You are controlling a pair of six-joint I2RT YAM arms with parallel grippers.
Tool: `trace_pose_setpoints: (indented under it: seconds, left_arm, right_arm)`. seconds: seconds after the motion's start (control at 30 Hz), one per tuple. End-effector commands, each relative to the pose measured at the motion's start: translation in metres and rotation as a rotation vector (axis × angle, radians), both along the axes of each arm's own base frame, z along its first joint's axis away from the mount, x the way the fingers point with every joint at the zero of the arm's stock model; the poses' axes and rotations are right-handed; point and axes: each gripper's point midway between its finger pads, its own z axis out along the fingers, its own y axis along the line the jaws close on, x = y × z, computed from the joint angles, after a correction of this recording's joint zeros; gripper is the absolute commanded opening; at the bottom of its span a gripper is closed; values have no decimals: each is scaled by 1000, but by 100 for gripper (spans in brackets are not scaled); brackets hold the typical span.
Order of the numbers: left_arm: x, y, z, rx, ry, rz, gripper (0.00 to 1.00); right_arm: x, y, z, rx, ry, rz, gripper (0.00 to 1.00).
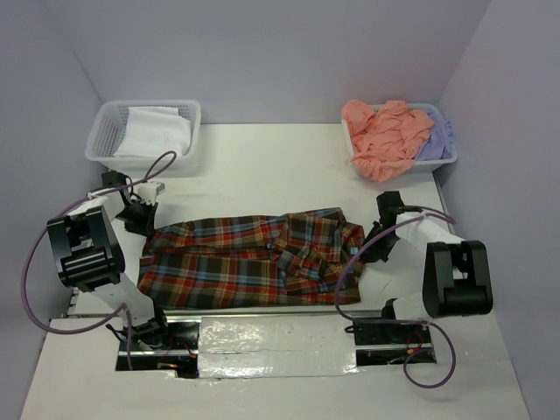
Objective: Fold and stack the long sleeve shirts
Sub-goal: Fold the shirt
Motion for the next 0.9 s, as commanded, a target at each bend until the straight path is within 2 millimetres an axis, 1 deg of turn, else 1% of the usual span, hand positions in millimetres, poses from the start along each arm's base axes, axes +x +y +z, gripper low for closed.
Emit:
trace_pose_setpoints:
  seconds: [0.0, 0.03, 0.07, 0.1, 0.13, 0.17, 0.2, 0.23, 0.27, 0.3, 0.33, 0.37, 0.4, 0.43, 0.47, 0.5, 0.57, 0.6, 0.67, 0.7, 0.73, 0.77, 0.83, 0.87]
  left_arm:
    - [-26, -6, -9, -13, 49, -31, 0]
    - [-29, -5, -8, -3, 49, -36, 0]
    - [-36, -3, -11, 12, 64, -35, 0]
    - [-38, -1, -8, 31, 55, -50, 0]
    - [-41, 1, -8, 40, 55, -53, 0]
    - [-48, 6, -7, 55, 57, -40, 0]
    - [-51, 10, -7, 65, 55, -46, 0]
    - [-55, 11, -8, 67, 63, -43, 0]
    - [-60, 14, -8, 68, 72, -34, 0]
    - [-62, 16, -8, 72, 76, -40, 0]
    - [-66, 15, -7, 71, 88, -42, 0]
    - [-68, 15, -5, 76, 82, -48, 0]
    - [-70, 15, -4, 83, 80, -61, 0]
    - [-74, 12, -4, 79, 83, -72, 0]
    - [-76, 11, -3, 79, 80, -81, 1]
    - [-76, 10, 1, 85, 64, -111, 3]
    - [-84, 4, 3, 65, 67, -143, 4]
    - [-87, 2, 3, 63, 66, -177, 5]
    - [-92, -2, 3, 47, 73, -211, 6]
    - [-94, -3, 4, 47, 78, -219, 6]
    - [-95, -4, 4, 39, 78, -229, 6]
    - [-98, -7, 4, 26, 84, -254, 8]
    - [-98, -15, 5, -7, 74, -282, 9]
    - [-98, -17, 6, -15, 73, -296, 11]
  right_arm:
    - [64, -6, 7, -72, -167, 80, 0]
    - [70, -1, 2, -80, -152, 112, 0]
    - [79, 2, 3, -87, -157, 133, 0]
    - [104, 7, 17, -99, -208, 169, 0]
    - [113, 12, 11, -108, -189, 200, 0]
    - [122, 25, 12, -116, -195, 252, 0]
    - [151, 31, 29, -144, -250, 285, 0]
    - [161, 36, 19, -157, -222, 312, 0]
    - [174, 40, 20, -174, -228, 328, 0]
    - [183, 47, 21, -185, -223, 362, 0]
    - [213, 55, 25, -191, -254, 370, 0]
    - [226, 57, 27, -201, -259, 382, 0]
    - [254, 63, 49, -203, -314, 381, 0]
    - [264, 65, 31, -205, -278, 387, 0]
    - [273, 68, 29, -204, -277, 393, 0]
    - [292, 76, 29, -202, -287, 410, 0]
    - [309, 84, 29, -201, -301, 427, 1]
    - [325, 91, 31, -202, -325, 434, 3]
    - [337, 97, 32, -196, -348, 425, 4]
    - [347, 99, 34, -196, -375, 410, 5]
    - [352, 100, 35, -193, -390, 395, 6]
    - [362, 103, 36, -183, -433, 373, 6]
    - [373, 113, 39, -141, -489, 365, 8]
    - [388, 120, 48, -120, -554, 360, 12]
